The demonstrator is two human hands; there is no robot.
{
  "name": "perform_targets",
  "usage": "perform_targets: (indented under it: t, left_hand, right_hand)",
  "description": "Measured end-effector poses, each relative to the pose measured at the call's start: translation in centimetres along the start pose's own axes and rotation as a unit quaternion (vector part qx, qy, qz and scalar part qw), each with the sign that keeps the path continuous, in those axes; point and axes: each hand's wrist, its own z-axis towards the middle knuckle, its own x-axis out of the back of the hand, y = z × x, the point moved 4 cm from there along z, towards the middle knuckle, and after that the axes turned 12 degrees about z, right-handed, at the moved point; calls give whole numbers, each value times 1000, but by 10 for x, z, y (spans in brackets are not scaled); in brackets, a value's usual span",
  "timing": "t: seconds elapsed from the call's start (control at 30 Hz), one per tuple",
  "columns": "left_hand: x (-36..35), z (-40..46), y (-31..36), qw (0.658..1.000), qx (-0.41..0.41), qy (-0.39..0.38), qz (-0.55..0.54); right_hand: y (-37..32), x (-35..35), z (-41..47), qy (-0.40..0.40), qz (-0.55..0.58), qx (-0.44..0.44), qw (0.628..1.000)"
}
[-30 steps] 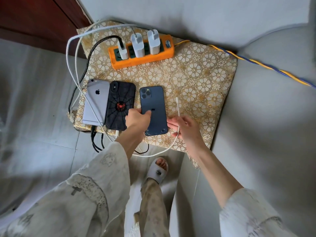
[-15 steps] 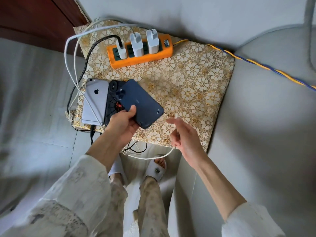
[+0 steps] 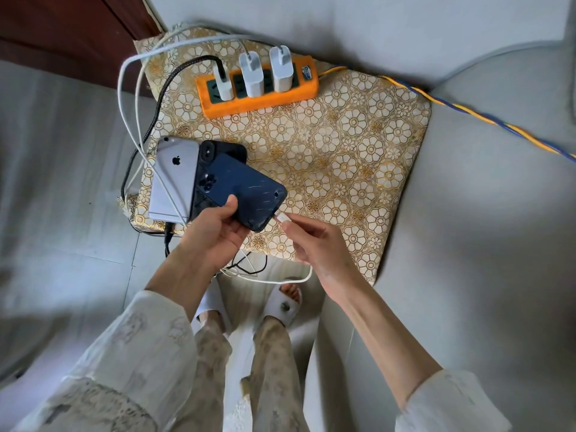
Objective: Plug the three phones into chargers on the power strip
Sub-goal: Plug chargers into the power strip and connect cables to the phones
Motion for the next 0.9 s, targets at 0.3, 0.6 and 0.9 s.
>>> perform_targets:
  t: [0.3,0.6,0.9]
  left_hand:
    - [-2,-4,-3,1000,-6,-6,11]
    - [-3,-4,-1,989,-88,5,115]
    - [-2,-4,3,974,-86,16,210]
  right_hand:
    - [0,0,-5,2,2,-2,1000]
    - [8,2,-7,13,-97,32,995]
    - [17,-1,-3,-29,-102,-41,994]
